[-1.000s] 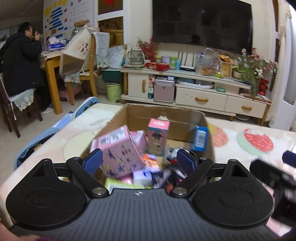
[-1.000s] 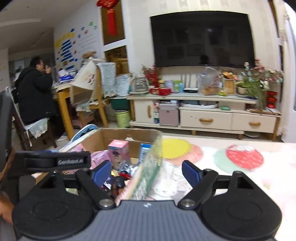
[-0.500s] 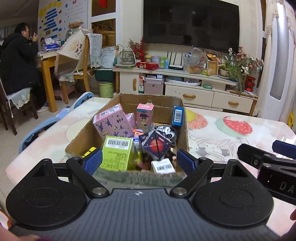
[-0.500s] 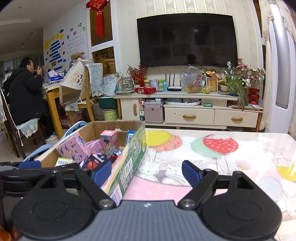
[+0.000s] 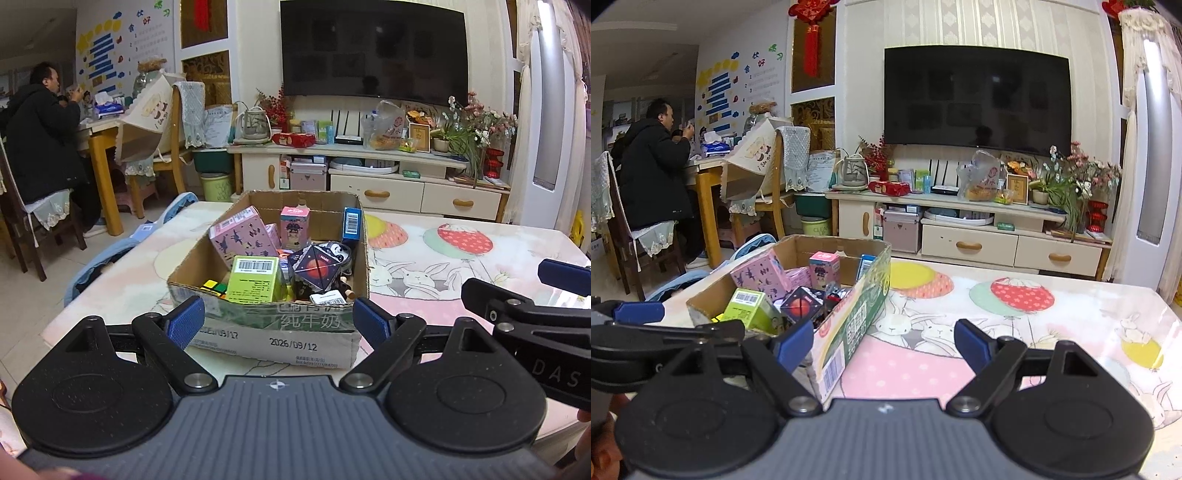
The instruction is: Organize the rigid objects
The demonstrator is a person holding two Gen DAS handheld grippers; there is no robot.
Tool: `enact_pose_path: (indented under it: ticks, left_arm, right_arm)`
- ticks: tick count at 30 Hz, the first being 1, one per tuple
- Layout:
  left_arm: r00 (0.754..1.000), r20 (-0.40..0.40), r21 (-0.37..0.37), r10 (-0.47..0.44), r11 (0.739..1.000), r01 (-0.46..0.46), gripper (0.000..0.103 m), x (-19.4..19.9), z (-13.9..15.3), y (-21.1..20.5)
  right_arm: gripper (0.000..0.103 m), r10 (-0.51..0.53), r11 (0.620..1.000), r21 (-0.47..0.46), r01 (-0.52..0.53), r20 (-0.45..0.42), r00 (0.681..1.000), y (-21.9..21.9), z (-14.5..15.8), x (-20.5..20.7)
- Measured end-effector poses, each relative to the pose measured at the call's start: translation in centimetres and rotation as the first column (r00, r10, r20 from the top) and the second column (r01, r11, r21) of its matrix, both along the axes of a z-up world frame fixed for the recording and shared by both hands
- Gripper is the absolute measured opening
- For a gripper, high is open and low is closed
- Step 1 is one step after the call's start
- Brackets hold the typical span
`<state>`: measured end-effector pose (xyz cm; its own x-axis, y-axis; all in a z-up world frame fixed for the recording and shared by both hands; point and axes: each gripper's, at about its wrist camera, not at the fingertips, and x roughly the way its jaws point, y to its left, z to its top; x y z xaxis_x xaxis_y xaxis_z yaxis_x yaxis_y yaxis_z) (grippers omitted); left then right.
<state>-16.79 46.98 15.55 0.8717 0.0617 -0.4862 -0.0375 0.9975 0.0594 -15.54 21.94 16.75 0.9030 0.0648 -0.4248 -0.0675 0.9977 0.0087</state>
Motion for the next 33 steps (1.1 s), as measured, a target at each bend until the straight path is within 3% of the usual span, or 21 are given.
enact_pose_path:
  ticks: [14,33]
  left_arm:
    - [1.0,0.01,0.003,0.018,1.0,-0.018,0.103,-0.7,-0.6,-0.8]
    - [1.0,0.006,0.009,0.018,1.0,-0.018,0.103,-1.1,-1.0,-1.7]
  right_arm:
    - [0.083,0.001,1.0,-0.027,-0.001,0.022,1.0,0.7,0.3,-1.6]
    - [0.083,-0.008,1.0,0.008,0.008,-0.002,1.0,0.0,-0.5,-1.3]
